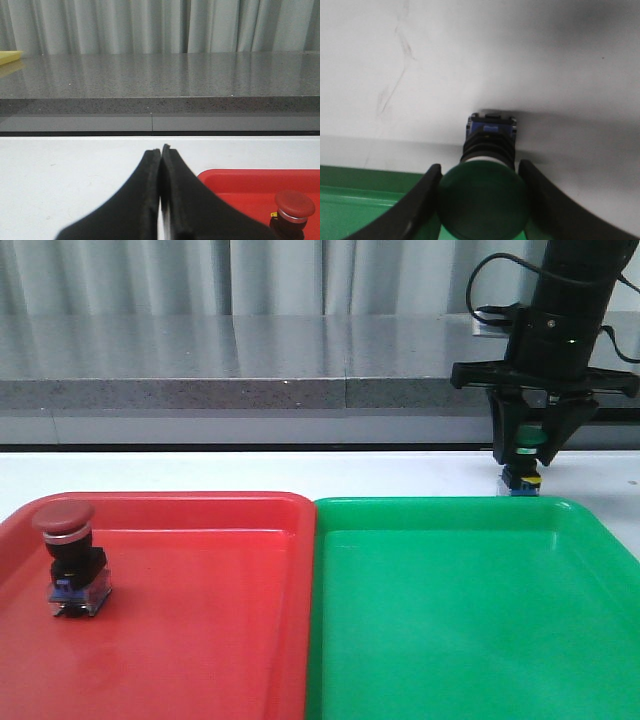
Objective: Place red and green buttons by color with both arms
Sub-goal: 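Lift the green button with the right gripper and carry it over the green tray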
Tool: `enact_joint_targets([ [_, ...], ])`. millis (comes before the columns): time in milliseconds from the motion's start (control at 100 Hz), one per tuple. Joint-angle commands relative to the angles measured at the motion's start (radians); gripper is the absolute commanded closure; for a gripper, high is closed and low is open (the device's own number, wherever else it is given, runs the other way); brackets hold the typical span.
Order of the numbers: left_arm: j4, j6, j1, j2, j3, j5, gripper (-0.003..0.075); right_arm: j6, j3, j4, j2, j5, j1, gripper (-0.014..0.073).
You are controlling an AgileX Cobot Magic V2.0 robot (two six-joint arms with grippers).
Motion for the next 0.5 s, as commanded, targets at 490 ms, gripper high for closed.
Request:
enact_joint_targets([
  [490, -0.011, 0.001, 0.001, -0.033, 0.013, -0.084, 0.0741, 0.02, -0.043, 0.037, -0.306, 0.13, 0.036, 0.0407],
])
